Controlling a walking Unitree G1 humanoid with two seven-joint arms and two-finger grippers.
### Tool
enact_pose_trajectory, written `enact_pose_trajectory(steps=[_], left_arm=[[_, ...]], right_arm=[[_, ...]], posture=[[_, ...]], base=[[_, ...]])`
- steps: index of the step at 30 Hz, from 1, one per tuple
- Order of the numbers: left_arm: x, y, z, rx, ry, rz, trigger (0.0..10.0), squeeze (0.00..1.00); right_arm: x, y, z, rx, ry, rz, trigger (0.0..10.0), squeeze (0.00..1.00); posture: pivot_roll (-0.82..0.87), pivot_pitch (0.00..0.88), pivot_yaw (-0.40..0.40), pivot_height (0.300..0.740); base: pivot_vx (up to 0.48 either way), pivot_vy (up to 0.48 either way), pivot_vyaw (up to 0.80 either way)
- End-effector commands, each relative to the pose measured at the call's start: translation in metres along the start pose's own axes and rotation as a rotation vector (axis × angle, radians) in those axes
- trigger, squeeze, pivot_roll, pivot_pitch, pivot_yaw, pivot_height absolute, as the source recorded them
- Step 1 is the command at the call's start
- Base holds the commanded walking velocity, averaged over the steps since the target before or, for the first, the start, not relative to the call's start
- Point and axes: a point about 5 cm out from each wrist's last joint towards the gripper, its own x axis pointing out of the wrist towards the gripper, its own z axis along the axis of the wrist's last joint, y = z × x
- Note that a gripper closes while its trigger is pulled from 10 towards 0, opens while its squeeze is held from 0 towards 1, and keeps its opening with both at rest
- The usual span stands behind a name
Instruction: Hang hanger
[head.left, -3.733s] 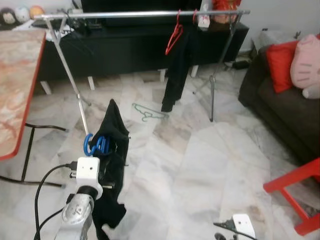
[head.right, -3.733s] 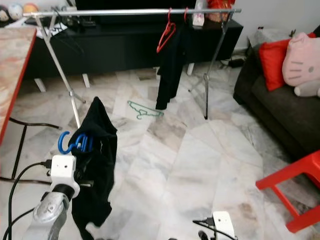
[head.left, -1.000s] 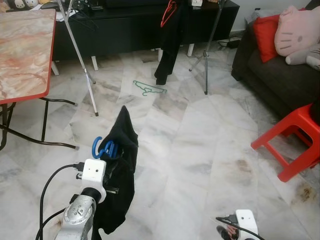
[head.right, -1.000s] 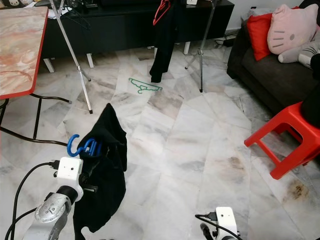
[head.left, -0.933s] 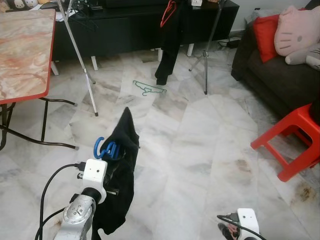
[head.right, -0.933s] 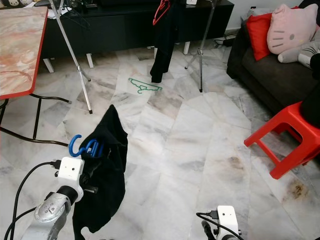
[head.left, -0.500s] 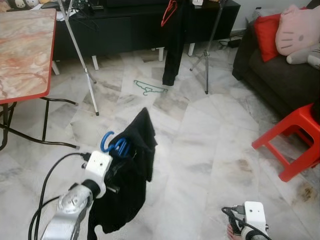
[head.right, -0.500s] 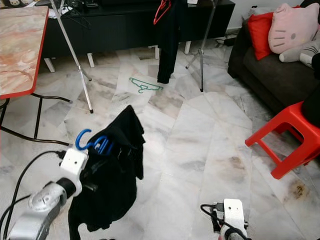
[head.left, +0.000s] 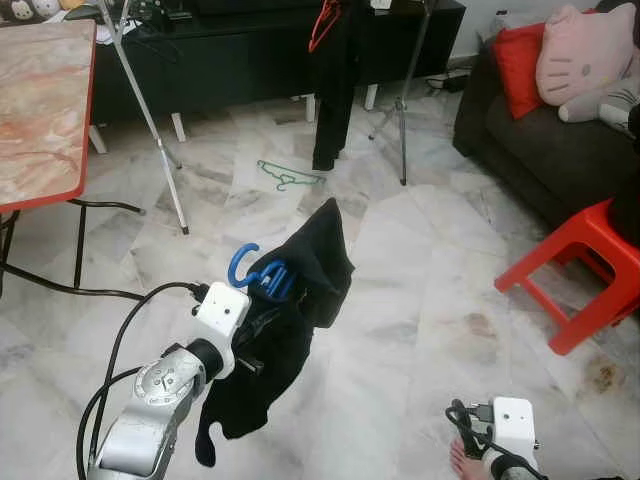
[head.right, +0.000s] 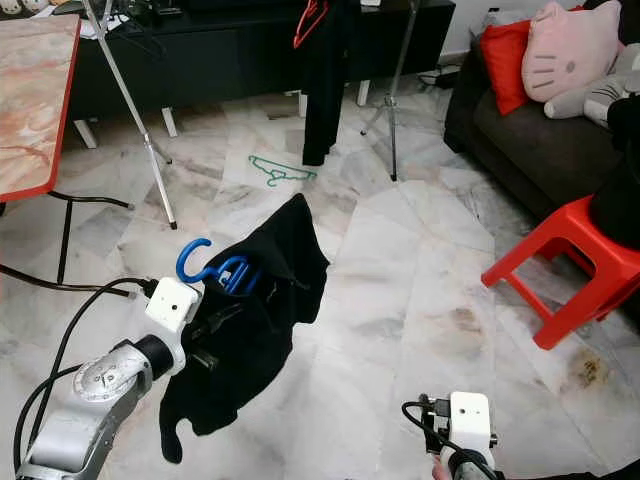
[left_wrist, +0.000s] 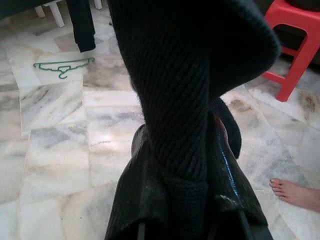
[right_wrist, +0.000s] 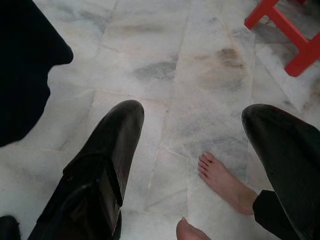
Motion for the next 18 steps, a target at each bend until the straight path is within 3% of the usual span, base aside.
enact_pose_trajectory(steps=[1,10,11,12,13,18], left_arm=[[-0.001,-0.002,0.009,0.012,-0.031,-0.016,10.0,0.0],[-0.002,-0.004,0.003,0.02,-0.007,-0.005,10.0,0.0],[-0.002,-0.004,0.002,0.018,-0.005,-0.003,10.0,0.0],[-0.003,-0.004,0.002,0.018,-0.004,-0.002,10.0,0.0],[-0.003,-0.004,0.002,0.017,-0.004,-0.002,10.0,0.0],[-0.003,-0.004,0.0,0.014,0.0,0.0,10.0,0.0]], right_arm=[[-0.003,-0.004,-0.005,0.021,0.008,-0.031,10.0,0.0],[-0.005,-0.007,-0.004,-0.012,-0.022,-0.062,10.0,0.0],[0.019,-0.032,0.109,-0.04,-0.444,-0.072,10.0,0.0],[0.016,-0.039,0.152,-0.052,-0.602,-0.067,10.0,0.0],[0.009,-0.042,0.177,-0.073,-0.704,-0.059,10.0,0.0],[-0.005,-0.034,0.195,-0.116,-0.816,-0.029,10.0,0.0]], posture=[[-0.02,0.095,-0.078,0.74],[-0.02,0.081,-0.083,0.74],[-0.02,0.081,-0.083,0.74],[-0.02,0.079,-0.083,0.74],[-0.02,0.079,-0.083,0.74],[-0.03,0.072,-0.08,0.74]], base=[[0.0,0.0,0.0],[0.0,0.0,0.0],[0.0,0.0,0.0],[0.0,0.0,0.0],[0.0,0.0,0.0],[0.0,0.0,0.0]])
